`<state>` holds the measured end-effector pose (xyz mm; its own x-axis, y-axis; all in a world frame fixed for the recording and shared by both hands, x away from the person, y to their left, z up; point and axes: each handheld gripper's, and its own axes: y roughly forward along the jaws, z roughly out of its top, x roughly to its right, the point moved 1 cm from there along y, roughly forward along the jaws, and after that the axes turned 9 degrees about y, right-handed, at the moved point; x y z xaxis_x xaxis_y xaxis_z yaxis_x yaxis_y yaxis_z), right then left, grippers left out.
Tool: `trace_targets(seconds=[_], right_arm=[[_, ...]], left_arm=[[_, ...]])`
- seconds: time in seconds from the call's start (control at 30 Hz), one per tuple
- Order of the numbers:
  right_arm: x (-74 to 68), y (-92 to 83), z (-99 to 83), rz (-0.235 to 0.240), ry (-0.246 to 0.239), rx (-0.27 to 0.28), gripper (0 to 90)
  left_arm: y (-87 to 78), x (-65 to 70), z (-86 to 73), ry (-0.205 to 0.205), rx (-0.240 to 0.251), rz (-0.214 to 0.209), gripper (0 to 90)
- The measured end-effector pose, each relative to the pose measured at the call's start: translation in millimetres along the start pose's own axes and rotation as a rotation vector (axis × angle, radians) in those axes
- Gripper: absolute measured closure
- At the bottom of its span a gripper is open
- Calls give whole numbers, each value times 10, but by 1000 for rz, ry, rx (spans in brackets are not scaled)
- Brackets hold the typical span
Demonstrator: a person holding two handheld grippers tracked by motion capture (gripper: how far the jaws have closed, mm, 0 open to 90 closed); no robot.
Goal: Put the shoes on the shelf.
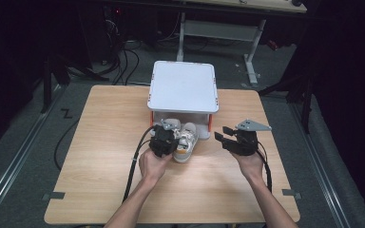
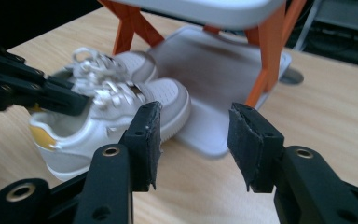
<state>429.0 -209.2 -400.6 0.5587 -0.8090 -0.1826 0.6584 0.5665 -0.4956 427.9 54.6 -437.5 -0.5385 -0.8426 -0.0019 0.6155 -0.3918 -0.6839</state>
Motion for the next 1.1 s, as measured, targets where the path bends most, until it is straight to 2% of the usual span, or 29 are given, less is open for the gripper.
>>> trace_targets(seconds=[0.17, 0.2, 0.23, 0.27, 0.37, 0.5, 0.6, 0.7, 0.83, 0.97, 1.0, 1.1], right_arm=[[-119, 23, 218, 16, -36, 19, 529], [-119, 23, 218, 16, -36, 19, 529], [-161, 27, 300, 30, -30, 25, 539], [-161, 27, 300, 30, -30, 25, 539], [-236, 68, 457, 22, -48, 29, 553], [-242, 116, 563, 16, -34, 43, 553], [-225, 200, 670, -6, -17, 61, 554], [-200, 319, 786, -59, -3, 63, 556], [-170, 419, 831, -91, 10, 58, 556], [-132, 576, 863, -139, 14, 15, 556], [-132, 576, 863, -139, 14, 15, 556], [-141, 656, 864, -146, 6, 4, 555]], left_arm=[[88, -58, 52, -8, 7, 26, 813], [88, -58, 52, -8, 7, 26, 813], [127, -81, 50, -21, 9, 35, 812], [127, -81, 50, -21, 9, 35, 813], [232, -117, 37, -36, -2, 50, 812], [275, -121, 37, -43, 0, 61, 810], [305, -105, 79, -27, -12, 73, 810], [361, -80, 135, 0, -16, 91, 808], [398, -78, 142, -18, -1, 95, 805], [417, -109, 143, -37, 7, 101, 785], [420, -115, 143, -46, 9, 103, 785], [430, -116, 157, -31, 10, 116, 766]])
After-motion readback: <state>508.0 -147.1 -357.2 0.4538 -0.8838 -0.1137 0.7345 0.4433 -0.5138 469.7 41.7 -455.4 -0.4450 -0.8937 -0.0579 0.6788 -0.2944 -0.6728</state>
